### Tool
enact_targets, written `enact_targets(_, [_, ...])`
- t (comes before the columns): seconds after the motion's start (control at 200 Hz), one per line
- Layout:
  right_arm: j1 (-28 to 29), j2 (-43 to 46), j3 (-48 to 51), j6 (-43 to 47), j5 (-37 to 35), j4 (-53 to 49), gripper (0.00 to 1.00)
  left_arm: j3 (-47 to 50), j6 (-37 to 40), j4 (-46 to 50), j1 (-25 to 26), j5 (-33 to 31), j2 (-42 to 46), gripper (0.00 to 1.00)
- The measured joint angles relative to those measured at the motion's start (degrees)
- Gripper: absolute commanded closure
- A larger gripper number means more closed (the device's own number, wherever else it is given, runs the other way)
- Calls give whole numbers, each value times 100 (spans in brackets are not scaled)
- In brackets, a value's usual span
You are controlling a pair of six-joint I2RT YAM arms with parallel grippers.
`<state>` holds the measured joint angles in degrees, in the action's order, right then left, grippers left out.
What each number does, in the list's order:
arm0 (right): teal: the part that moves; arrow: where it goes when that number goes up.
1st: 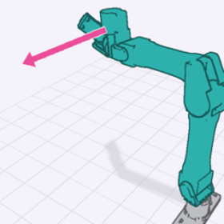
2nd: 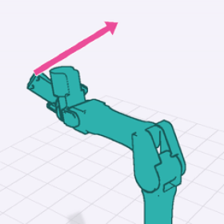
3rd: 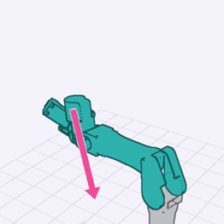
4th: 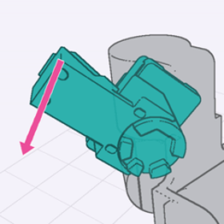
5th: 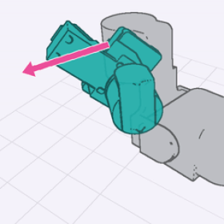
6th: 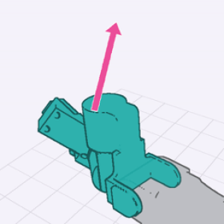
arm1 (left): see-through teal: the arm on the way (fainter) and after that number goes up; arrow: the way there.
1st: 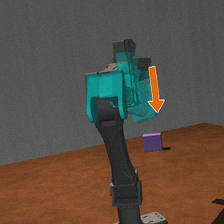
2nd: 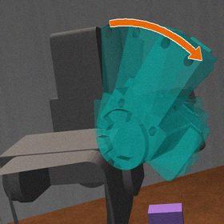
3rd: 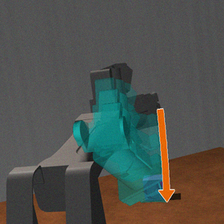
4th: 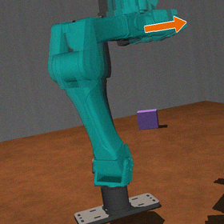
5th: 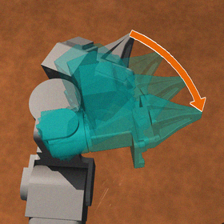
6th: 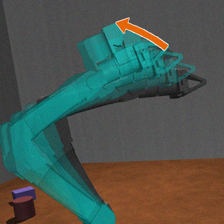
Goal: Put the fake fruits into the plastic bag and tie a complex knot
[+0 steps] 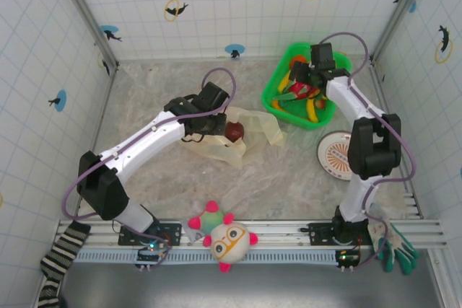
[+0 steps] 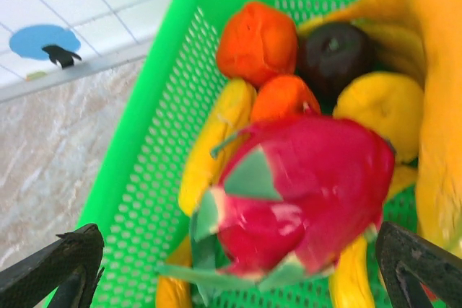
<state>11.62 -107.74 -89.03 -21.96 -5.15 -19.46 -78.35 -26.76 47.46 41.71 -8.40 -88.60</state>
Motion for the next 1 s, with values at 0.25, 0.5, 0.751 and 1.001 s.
enact_targets(0.25, [48,-254,-343,201,-72,-466,0,-2,87,2,0,-22,-2,100])
enact_targets(0.5, [179,463,850,240,68,-518,0,-2,131,7,0,-74,-20,100])
enact_targets(0.751, [-4,1259,1814,234,262,-667,0,-2,131,20,0,-151,-28,100])
enact_targets(1.001, [-267,1270,2234,367,343,-774,0,-2,131,26,0,-175,-28,100])
